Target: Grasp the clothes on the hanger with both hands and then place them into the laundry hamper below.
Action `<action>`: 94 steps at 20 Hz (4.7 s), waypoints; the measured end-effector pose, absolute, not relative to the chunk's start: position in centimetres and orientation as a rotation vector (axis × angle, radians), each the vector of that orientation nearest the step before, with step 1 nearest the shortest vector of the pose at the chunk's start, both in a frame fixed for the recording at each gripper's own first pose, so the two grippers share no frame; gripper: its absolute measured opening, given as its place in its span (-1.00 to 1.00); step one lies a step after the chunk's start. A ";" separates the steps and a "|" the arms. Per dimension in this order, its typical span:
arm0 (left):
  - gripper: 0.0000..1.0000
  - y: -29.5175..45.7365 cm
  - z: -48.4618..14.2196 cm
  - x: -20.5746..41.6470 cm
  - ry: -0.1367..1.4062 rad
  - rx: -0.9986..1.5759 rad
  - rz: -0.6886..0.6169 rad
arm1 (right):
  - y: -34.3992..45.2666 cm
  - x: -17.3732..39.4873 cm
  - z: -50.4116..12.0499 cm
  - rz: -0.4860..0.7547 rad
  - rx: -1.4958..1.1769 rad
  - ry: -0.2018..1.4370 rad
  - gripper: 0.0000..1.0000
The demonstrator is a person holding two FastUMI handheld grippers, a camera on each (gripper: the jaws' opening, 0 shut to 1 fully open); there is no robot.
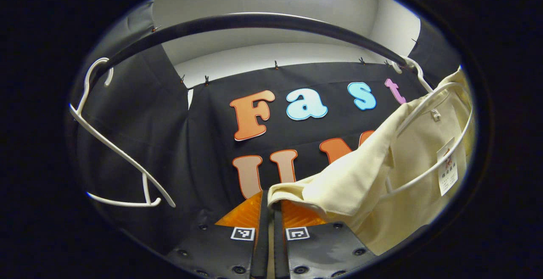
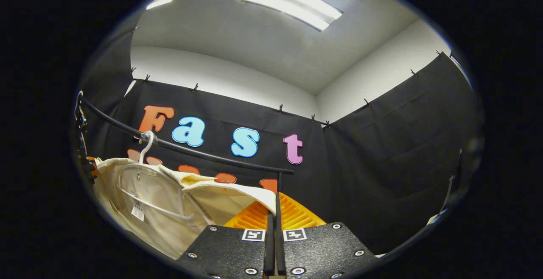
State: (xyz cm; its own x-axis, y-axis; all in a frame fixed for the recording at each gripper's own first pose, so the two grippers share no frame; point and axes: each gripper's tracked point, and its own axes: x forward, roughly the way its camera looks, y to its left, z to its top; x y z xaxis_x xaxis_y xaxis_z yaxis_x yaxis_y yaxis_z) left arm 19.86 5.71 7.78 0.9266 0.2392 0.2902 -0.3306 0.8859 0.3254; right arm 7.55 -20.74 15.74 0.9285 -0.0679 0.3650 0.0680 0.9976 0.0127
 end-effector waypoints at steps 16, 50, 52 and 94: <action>-0.75 10.3 1.9 23.0 -0.174 0.397 0.408 | -17.8 14.1 4.3 -0.036 0.087 -0.142 -0.98; -0.75 6.2 -8.8 3.7 0.129 0.150 0.203 | 5.6 -0.6 -4.5 0.428 0.093 0.145 -0.94; -0.75 5.1 -10.8 3.1 0.177 0.104 0.170 | 7.6 -1.6 -7.0 0.460 0.095 0.205 -0.94; 0.90 2.6 -31.1 -3.2 0.857 -0.086 0.154 | 10.3 -9.9 -31.8 0.351 0.109 0.987 0.89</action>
State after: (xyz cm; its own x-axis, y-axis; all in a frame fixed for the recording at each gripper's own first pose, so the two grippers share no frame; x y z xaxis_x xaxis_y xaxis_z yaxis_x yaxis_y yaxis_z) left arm -3.21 2.55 -31.10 0.6448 0.1001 -0.7578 -0.1696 0.9854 -0.0141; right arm -9.85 10.26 -31.84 0.5001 0.3388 -0.7969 -0.2410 0.9384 0.2477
